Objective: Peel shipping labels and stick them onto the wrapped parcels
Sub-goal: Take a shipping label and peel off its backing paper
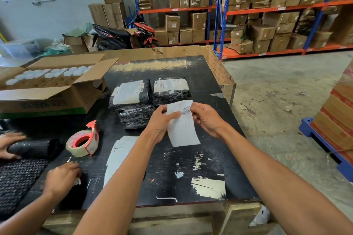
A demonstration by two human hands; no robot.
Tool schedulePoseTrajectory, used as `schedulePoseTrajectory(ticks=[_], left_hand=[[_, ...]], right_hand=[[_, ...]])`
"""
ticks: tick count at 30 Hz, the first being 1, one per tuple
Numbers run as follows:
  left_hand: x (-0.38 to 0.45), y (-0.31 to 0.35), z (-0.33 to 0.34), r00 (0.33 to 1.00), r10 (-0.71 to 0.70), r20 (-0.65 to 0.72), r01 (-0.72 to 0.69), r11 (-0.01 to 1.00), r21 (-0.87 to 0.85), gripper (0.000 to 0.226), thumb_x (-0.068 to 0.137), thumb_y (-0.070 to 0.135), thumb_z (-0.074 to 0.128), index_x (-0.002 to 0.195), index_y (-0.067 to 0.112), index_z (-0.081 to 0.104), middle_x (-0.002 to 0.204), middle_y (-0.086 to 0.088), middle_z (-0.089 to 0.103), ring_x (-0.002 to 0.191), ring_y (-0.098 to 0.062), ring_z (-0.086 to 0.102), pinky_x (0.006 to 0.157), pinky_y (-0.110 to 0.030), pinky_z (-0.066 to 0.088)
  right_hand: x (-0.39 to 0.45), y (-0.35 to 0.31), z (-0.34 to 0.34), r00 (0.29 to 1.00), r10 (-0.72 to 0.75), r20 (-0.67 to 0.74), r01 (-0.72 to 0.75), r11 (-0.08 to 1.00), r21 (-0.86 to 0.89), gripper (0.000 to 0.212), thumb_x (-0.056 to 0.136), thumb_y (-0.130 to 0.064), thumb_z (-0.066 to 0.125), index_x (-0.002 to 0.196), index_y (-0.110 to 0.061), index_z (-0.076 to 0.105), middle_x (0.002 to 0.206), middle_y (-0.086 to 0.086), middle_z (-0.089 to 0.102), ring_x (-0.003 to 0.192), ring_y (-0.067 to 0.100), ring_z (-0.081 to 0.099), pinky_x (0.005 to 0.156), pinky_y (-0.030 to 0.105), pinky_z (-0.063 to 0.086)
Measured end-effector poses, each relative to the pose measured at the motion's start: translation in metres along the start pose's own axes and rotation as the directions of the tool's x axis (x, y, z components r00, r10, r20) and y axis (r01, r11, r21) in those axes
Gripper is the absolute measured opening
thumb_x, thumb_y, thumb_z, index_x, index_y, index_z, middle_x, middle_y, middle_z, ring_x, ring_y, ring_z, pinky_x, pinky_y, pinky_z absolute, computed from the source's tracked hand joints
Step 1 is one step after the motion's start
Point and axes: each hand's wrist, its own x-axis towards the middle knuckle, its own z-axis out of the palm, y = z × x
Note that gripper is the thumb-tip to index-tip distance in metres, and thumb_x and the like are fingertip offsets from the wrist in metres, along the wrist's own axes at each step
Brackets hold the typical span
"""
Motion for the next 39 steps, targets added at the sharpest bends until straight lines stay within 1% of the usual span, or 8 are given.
schedulePoseTrajectory(ticks=[3, 5, 8, 17, 22, 27, 34, 39], left_hand=[[0.003, -0.001, 0.005, 0.975, 0.182, -0.128, -0.125, 0.925, 0.357, 0.067, 0.075, 0.014, 0.088, 0.128, 0.018, 0.048, 0.106, -0.007, 0.06, 0.091, -0.018, 0.06, 0.075, -0.03, 0.049], [0.003, 0.002, 0.008, 0.925, 0.358, -0.129, -0.265, 0.849, 0.458, 0.045, 0.079, 0.015, 0.083, 0.115, 0.017, 0.056, 0.099, -0.007, 0.06, 0.085, -0.016, 0.057, 0.076, -0.032, 0.051], [0.001, 0.014, 0.013, 0.926, 0.378, -0.002, -0.356, 0.875, 0.327, 0.009, 0.09, 0.017, 0.074, 0.093, 0.01, 0.069, 0.09, -0.013, 0.07, 0.082, -0.021, 0.068, 0.086, -0.043, 0.061], [0.007, 0.019, 0.015, 0.953, 0.301, 0.028, -0.296, 0.909, 0.294, 0.009, 0.084, 0.008, 0.079, 0.085, 0.004, 0.071, 0.082, -0.013, 0.069, 0.081, -0.023, 0.069, 0.081, -0.039, 0.062], [0.008, 0.018, 0.016, 0.965, 0.263, -0.018, -0.25, 0.931, 0.265, 0.005, 0.087, 0.003, 0.07, 0.088, -0.001, 0.071, 0.093, -0.022, 0.074, 0.092, -0.037, 0.073, 0.085, -0.049, 0.061], [0.002, 0.018, 0.021, 0.992, 0.123, -0.043, -0.122, 0.992, 0.023, 0.015, 0.093, -0.005, 0.059, 0.104, -0.012, 0.065, 0.1, -0.032, 0.07, 0.08, -0.028, 0.073, 0.072, -0.029, 0.062], [0.004, 0.019, 0.02, 0.991, 0.13, -0.018, -0.13, 0.991, 0.023, 0.022, 0.093, 0.012, 0.071, 0.106, -0.006, 0.066, 0.096, -0.024, 0.072, 0.083, -0.028, 0.071, 0.073, -0.031, 0.062], [0.004, 0.018, 0.018, 0.983, 0.179, -0.041, -0.176, 0.982, 0.073, 0.018, 0.093, 0.009, 0.07, 0.102, -0.006, 0.069, 0.094, -0.021, 0.075, 0.081, -0.027, 0.074, 0.071, -0.031, 0.062]], right_hand=[[0.002, 0.001, 0.0, 0.998, -0.052, -0.021, 0.05, 0.995, -0.085, 0.021, 0.104, -0.012, 0.05, 0.09, -0.009, 0.066, 0.064, -0.002, 0.05, 0.053, 0.003, 0.039, 0.048, 0.014, 0.031], [0.003, 0.001, 0.0, 0.997, -0.072, -0.04, 0.066, 0.987, -0.145, 0.022, 0.103, -0.013, 0.052, 0.086, -0.013, 0.065, 0.066, -0.002, 0.05, 0.055, 0.004, 0.04, 0.05, 0.013, 0.033], [0.006, 0.001, 0.002, 0.993, -0.105, -0.045, 0.092, 0.97, -0.226, 0.021, 0.102, -0.008, 0.051, 0.085, -0.012, 0.063, 0.069, -0.004, 0.056, 0.059, 0.004, 0.045, 0.057, 0.014, 0.038], [0.011, 0.005, 0.006, 0.981, -0.191, -0.035, 0.156, 0.882, -0.444, 0.02, 0.091, -0.037, 0.057, 0.081, -0.024, 0.069, 0.067, -0.008, 0.06, 0.065, 0.011, 0.048, 0.067, 0.035, 0.037], [0.01, 0.002, 0.008, 0.978, -0.203, -0.048, 0.147, 0.835, -0.531, 0.018, 0.091, -0.032, 0.056, 0.075, -0.031, 0.065, 0.068, -0.014, 0.065, 0.065, 0.003, 0.054, 0.071, 0.035, 0.041], [0.01, 0.007, 0.009, 0.969, -0.213, -0.122, 0.123, 0.851, -0.511, 0.019, 0.091, -0.025, 0.055, 0.075, -0.029, 0.063, 0.065, -0.017, 0.062, 0.065, 0.006, 0.051, 0.071, 0.035, 0.042], [0.006, 0.006, 0.012, 0.974, -0.211, -0.078, 0.124, 0.795, -0.594, 0.018, 0.097, -0.024, 0.053, 0.091, -0.011, 0.063, 0.087, 0.015, 0.067, 0.071, 0.012, 0.051, 0.068, 0.034, 0.042], [0.006, 0.003, 0.012, 0.974, -0.22, -0.062, 0.143, 0.798, -0.586, 0.016, 0.096, -0.022, 0.052, 0.087, -0.013, 0.061, 0.087, 0.017, 0.065, 0.07, 0.012, 0.05, 0.067, 0.032, 0.04]])
